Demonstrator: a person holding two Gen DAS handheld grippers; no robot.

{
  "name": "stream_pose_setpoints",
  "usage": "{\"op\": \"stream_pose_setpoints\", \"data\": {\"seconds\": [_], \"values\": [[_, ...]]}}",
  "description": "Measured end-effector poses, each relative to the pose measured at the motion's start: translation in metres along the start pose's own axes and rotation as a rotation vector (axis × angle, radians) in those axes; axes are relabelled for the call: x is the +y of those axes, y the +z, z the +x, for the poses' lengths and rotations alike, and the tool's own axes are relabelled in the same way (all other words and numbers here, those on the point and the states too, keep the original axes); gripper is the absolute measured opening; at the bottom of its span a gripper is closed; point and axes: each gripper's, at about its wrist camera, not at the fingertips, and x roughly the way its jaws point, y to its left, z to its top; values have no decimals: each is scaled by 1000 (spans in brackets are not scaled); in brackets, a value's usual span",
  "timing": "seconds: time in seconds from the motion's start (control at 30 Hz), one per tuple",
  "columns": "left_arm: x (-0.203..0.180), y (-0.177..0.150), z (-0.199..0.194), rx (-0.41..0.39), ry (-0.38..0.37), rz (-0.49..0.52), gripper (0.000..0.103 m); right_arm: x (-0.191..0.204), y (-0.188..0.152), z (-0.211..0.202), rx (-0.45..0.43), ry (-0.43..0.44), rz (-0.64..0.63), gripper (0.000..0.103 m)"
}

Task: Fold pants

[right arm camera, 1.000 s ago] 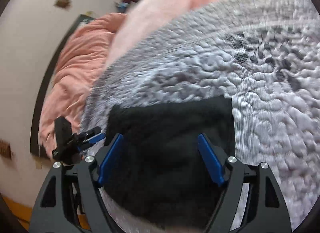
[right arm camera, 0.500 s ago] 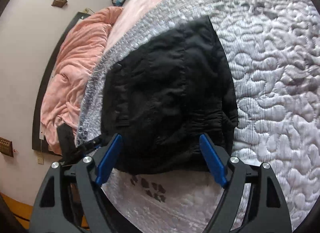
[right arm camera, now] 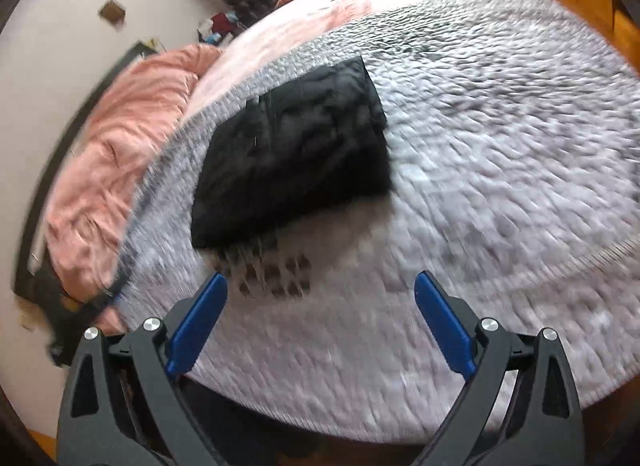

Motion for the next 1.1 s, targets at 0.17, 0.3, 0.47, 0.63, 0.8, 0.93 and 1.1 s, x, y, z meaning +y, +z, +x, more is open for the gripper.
{"op": "stream_pose_setpoints", "data": {"seconds": [0.17, 0.3, 0.47, 0.63, 0.8, 0.93, 1.1], "values": [[-10, -34, -71, -76, 29, 27, 99, 24, -52, -55, -82, -145, -79, 99], [-25, -57, -128, -100, 45, 58, 99, 52, -84, -97, -168, -224, -107, 100], [-44, -76, -192, -153, 9, 80, 99, 97, -108, -150, -218, -247, -197, 100], [-55, -85, -234, -152, -22, 102, 99, 128, -127, -195, -268, -258, -229, 100], [-63, -95, -269, -205, -17, 123, 99, 150, -145, -226, -346, -266, -267, 100], [-71, -103, -287, -252, 20, 147, 99, 161, -158, -248, -404, -254, -283, 100], [-81, -112, -302, -305, 11, 188, 99, 166, -166, -265, -461, -269, -292, 100]]}}
